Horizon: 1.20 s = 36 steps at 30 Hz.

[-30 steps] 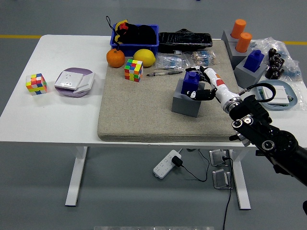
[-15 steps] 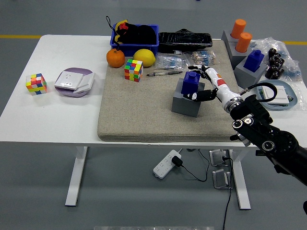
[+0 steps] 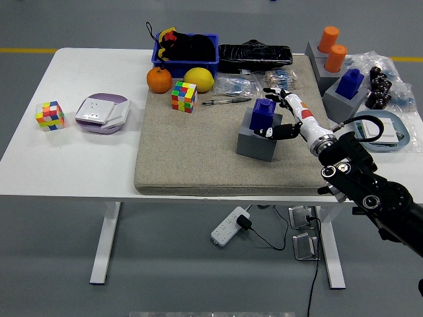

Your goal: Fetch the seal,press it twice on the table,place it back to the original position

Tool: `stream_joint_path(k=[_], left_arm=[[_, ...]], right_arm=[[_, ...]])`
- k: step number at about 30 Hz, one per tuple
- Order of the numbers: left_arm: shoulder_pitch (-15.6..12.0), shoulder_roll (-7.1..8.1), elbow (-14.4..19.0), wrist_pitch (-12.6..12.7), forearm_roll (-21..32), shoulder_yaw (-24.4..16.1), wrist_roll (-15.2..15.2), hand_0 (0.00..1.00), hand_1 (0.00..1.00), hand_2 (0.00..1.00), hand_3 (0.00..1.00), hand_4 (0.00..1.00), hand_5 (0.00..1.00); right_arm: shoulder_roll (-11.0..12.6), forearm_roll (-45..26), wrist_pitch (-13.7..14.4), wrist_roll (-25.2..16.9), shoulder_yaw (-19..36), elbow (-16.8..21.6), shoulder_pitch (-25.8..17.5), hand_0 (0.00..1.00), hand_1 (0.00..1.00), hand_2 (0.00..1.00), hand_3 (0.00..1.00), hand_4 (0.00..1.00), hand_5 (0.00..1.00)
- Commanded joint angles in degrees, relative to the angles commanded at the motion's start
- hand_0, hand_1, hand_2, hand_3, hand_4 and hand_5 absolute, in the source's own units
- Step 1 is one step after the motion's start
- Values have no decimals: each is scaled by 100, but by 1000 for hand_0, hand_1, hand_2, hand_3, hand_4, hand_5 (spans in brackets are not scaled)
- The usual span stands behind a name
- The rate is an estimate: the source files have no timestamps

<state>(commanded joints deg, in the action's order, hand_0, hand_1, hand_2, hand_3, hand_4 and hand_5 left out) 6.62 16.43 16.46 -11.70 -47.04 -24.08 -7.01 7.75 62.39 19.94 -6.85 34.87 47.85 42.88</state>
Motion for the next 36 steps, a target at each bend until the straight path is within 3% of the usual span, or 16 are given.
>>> stream_joint_path(k=[5, 6, 11, 12, 17, 18, 28, 36], left_arm=[[3, -6, 0, -1, -3, -14, -1, 831, 796, 757, 815, 743, 330], [3, -7, -2, -1, -2, -17, -1, 831, 797, 757, 815, 743, 329], [2, -13, -7, 2, -6, -41, -2, 831, 797, 757, 815, 743, 329], [0, -16, -8, 2, -6, -46, -3, 830, 796, 757, 815, 743, 330], [-12, -26, -12, 5, -12, -69, -4, 830, 796, 757, 815, 743, 330], [-16, -28, -16, 6, -12, -70, -5, 831, 796, 758, 815, 743, 330], [-19, -46, -23, 7, -35, -144, -11, 831, 795, 757, 815, 743, 330], [-11, -49, -29, 16, -55, -192, -11, 831, 796, 757, 815, 743, 330]], right_arm=[[25, -9, -35, 12, 74, 26, -30, 997, 955, 954, 975, 998, 152], [35, -6, -42, 18, 87, 32, -39, 998, 998, 998, 998, 998, 267], [135, 20, -94, 73, 227, 108, -134, 998, 998, 998, 998, 998, 267], [157, 22, -102, 81, 260, 125, -159, 998, 998, 998, 998, 998, 342], [293, 116, -130, 142, 480, 259, -325, 998, 998, 998, 998, 998, 342], [342, 163, -133, 157, 569, 310, -389, 998, 998, 998, 998, 998, 393], [763, 387, -158, 155, 1544, 951, -1066, 998, 998, 998, 998, 998, 401], [933, 439, -224, 180, 2340, 1255, -1537, 998, 988, 977, 998, 998, 398]])
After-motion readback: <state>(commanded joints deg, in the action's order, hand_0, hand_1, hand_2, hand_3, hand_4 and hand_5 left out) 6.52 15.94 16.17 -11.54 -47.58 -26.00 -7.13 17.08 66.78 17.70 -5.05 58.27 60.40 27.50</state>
